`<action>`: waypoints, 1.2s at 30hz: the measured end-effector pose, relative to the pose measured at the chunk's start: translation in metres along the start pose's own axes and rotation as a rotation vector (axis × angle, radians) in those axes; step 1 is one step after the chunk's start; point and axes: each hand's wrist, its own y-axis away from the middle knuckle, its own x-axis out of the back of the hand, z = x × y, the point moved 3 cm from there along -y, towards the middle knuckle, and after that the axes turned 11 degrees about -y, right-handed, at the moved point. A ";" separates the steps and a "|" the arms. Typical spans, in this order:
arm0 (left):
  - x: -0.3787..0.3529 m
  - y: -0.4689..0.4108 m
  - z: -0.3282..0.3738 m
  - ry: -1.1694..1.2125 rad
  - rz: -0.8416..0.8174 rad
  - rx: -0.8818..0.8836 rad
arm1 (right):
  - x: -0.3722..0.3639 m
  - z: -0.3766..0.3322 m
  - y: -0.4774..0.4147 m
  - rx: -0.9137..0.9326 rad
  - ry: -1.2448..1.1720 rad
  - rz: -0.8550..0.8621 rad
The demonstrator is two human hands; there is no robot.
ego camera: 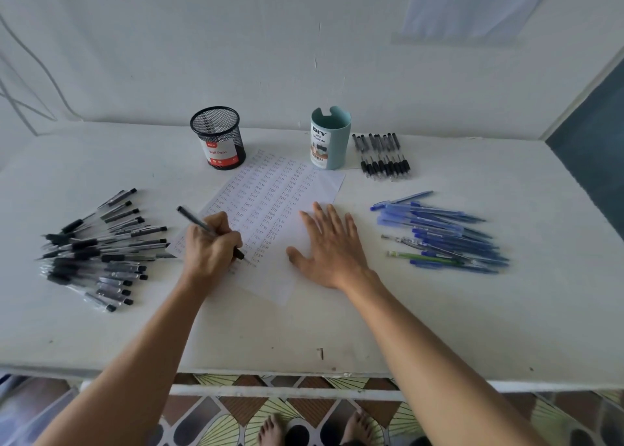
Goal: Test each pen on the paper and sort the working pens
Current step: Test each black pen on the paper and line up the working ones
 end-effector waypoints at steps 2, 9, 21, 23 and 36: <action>0.001 0.000 0.001 -0.049 -0.011 -0.037 | 0.000 -0.001 0.000 0.000 -0.002 0.011; 0.001 -0.002 -0.002 -0.132 -0.010 -0.060 | 0.000 -0.002 0.001 0.003 -0.024 0.038; -0.002 -0.001 0.000 -0.204 -0.029 -0.084 | -0.002 -0.001 0.001 -0.005 -0.029 0.044; -0.003 0.000 0.000 -0.189 -0.037 -0.103 | -0.002 -0.001 0.001 -0.004 -0.029 0.044; -0.004 -0.003 -0.003 -0.174 -0.088 -0.143 | -0.003 -0.001 0.001 -0.011 -0.040 0.064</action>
